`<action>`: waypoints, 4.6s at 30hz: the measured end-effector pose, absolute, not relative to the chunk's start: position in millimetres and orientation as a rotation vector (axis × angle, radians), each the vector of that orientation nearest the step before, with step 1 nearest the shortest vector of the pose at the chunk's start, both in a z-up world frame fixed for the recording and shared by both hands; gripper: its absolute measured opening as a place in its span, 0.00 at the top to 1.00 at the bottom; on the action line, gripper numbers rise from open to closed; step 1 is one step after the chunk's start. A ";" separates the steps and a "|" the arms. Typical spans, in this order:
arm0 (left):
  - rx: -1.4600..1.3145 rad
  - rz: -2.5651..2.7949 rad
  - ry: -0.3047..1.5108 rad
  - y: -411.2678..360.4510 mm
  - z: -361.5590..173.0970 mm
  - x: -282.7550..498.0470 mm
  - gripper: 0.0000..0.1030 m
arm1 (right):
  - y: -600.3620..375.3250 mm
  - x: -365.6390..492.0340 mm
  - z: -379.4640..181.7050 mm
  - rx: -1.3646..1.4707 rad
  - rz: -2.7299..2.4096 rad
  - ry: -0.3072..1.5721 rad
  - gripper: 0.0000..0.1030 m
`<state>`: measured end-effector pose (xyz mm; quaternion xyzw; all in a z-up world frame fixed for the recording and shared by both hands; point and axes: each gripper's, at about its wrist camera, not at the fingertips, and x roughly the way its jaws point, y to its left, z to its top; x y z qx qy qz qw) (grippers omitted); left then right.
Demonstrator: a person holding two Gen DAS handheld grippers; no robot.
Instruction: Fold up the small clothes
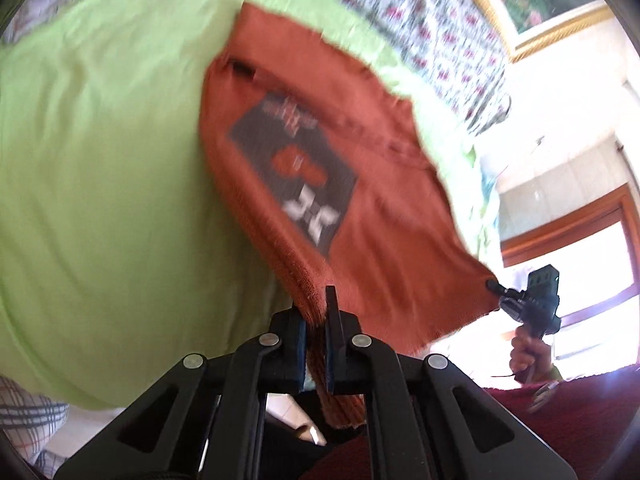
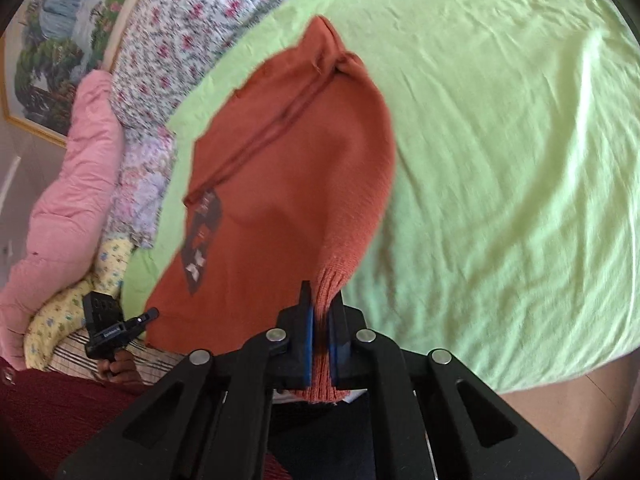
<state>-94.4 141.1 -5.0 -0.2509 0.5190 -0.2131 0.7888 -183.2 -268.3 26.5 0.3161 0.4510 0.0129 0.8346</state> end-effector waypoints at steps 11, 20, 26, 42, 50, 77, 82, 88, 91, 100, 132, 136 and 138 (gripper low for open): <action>-0.577 -0.415 0.896 165.0 59.5 18.9 0.96 | -293.9 -78.0 99.5 0.662 0.120 0.748 0.94; -0.595 -0.288 0.866 163.9 39.7 147.0 0.96 | -331.6 48.9 101.8 0.611 0.101 0.760 0.94; -0.562 -0.249 0.907 163.0 17.5 197.0 0.96 | -357.4 112.2 82.6 0.616 0.073 0.805 0.94; -0.582 -0.123 1.054 167.8 -59.0 267.9 0.93 | -387.1 190.2 16.3 0.596 0.053 0.991 0.90; -0.496 -0.250 1.062 134.3 -17.3 211.7 0.75 | -394.6 144.3 50.6 0.597 -0.022 0.873 0.54; -0.324 -0.006 1.042 108.3 -18.9 383.1 0.65 | -369.1 259.7 48.6 0.246 -0.020 0.948 0.57; -0.333 -0.009 1.034 109.4 -11.1 355.6 0.65 | -358.8 239.8 61.3 0.248 0.002 0.928 0.57; -0.409 -0.041 1.051 112.7 -15.1 288.9 0.62 | -336.6 195.8 57.2 0.273 0.036 0.949 0.57; -0.443 -0.050 1.074 120.2 -20.8 254.1 0.61 | -326.0 178.6 51.1 0.287 0.044 0.965 0.57; -0.540 -0.074 1.127 125.8 -37.0 175.2 0.60 | -291.8 131.7 27.4 0.352 0.049 1.021 0.57; -0.847 0.027 1.138 148.6 -80.1 84.6 0.39 | -231.5 81.9 26.7 0.348 0.166 1.091 0.55; -0.888 0.061 1.108 154.8 -87.1 96.4 0.35 | -239.1 80.1 27.0 0.350 0.162 1.096 0.55; -0.908 0.077 1.088 157.9 -88.5 104.2 0.34 | -244.1 80.4 28.1 0.349 0.160 1.100 0.55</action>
